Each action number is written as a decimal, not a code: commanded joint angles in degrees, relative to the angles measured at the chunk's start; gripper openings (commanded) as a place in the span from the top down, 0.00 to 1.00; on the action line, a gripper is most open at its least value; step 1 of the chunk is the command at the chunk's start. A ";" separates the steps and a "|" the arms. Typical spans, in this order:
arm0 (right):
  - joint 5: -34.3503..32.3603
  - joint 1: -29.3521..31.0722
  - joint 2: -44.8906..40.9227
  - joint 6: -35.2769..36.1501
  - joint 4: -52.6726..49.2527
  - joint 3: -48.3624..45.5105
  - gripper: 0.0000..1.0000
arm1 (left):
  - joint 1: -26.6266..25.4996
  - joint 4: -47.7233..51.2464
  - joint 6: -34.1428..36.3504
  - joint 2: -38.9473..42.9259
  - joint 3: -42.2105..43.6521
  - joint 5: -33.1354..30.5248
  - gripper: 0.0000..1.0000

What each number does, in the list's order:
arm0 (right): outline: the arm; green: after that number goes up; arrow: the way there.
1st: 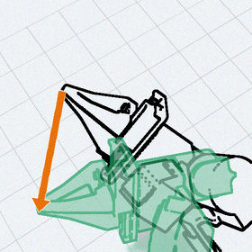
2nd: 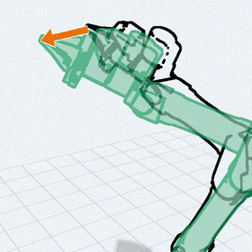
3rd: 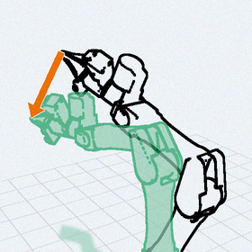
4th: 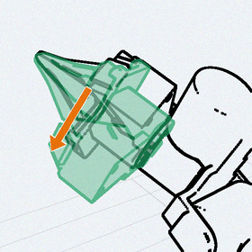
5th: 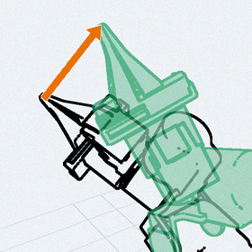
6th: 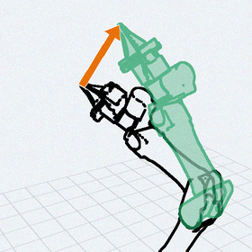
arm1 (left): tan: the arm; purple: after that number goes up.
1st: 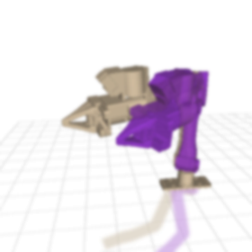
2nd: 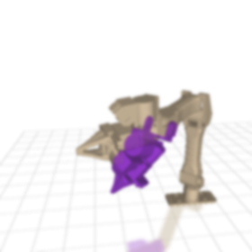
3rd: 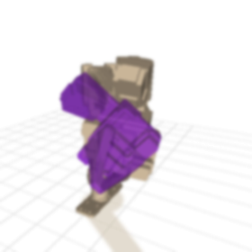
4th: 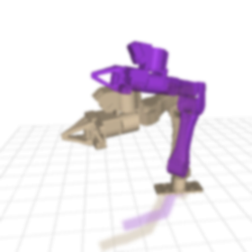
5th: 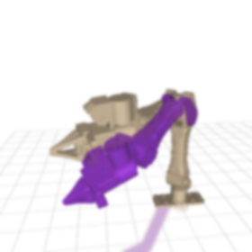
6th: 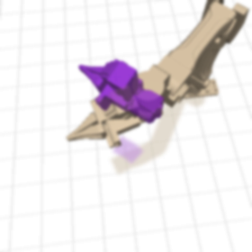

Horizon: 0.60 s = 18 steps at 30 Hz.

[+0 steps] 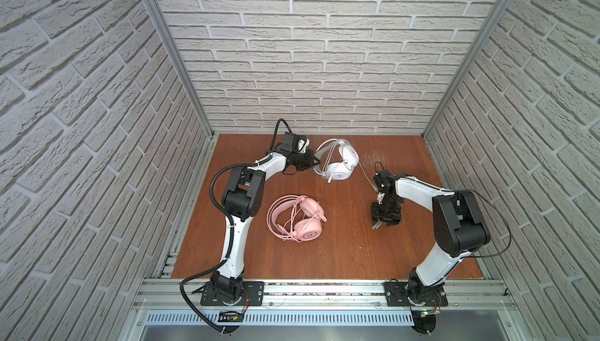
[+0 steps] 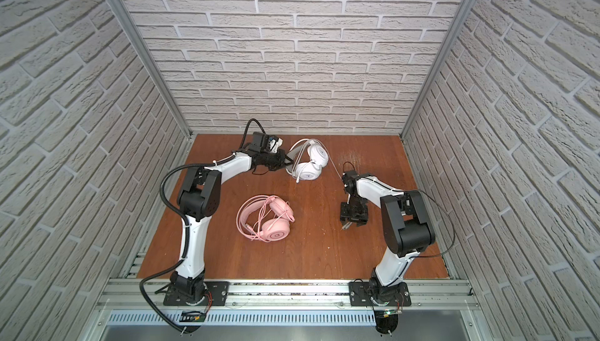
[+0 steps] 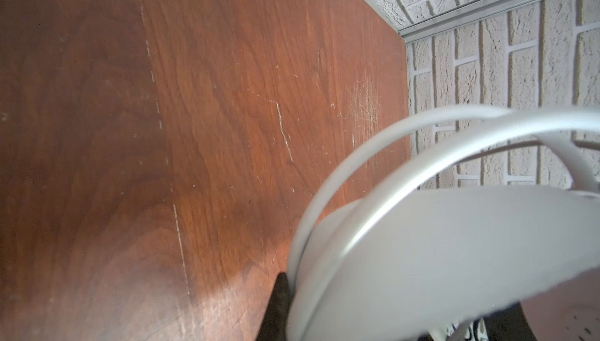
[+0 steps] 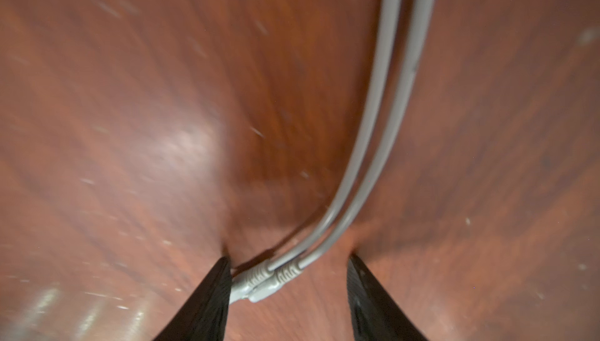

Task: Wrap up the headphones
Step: 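Close the right gripper on the two grey plug ends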

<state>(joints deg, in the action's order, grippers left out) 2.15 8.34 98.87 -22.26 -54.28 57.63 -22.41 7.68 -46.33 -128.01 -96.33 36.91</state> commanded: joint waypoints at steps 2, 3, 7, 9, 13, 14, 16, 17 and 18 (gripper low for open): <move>-0.85 -1.00 -2.37 1.25 -2.22 -0.92 0.42 | 0.35 -3.62 -0.78 1.88 -0.60 2.29 1.00; 0.91 -0.96 -2.84 1.13 -1.33 -1.28 0.42 | 0.35 -3.59 -0.78 1.88 -0.61 2.29 1.00; 4.35 -0.88 -3.82 -0.86 2.25 -4.07 0.42 | 0.34 -3.45 -0.83 1.92 -0.56 2.12 1.00; 5.58 -0.94 -3.79 -1.90 3.93 -5.65 0.42 | 0.35 -3.43 -0.78 1.93 -0.56 1.97 1.00; 5.40 -0.87 -2.97 -3.55 6.26 -7.67 0.50 | 0.35 -3.09 -0.83 1.66 -0.89 2.03 1.00; 5.47 -0.91 -2.46 -3.58 6.31 -7.83 0.52 | 0.35 -3.08 -0.78 1.71 -0.96 2.04 1.00; 5.19 -0.86 -1.76 -3.56 6.38 -8.29 0.55 | 0.29 -2.96 -0.78 1.79 -0.89 1.94 1.00; 4.61 -0.80 -1.79 -3.52 6.21 -8.42 0.56 | 0.34 -3.02 -0.79 1.91 -0.91 1.90 1.00; 4.27 -0.79 -2.05 -3.66 6.38 -8.73 0.58 | 0.35 -2.89 -0.78 1.95 -0.96 1.83 1.00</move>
<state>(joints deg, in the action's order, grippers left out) 4.43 7.33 94.56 -25.15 -51.99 52.36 -22.39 7.70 -46.33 -128.01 -96.33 36.88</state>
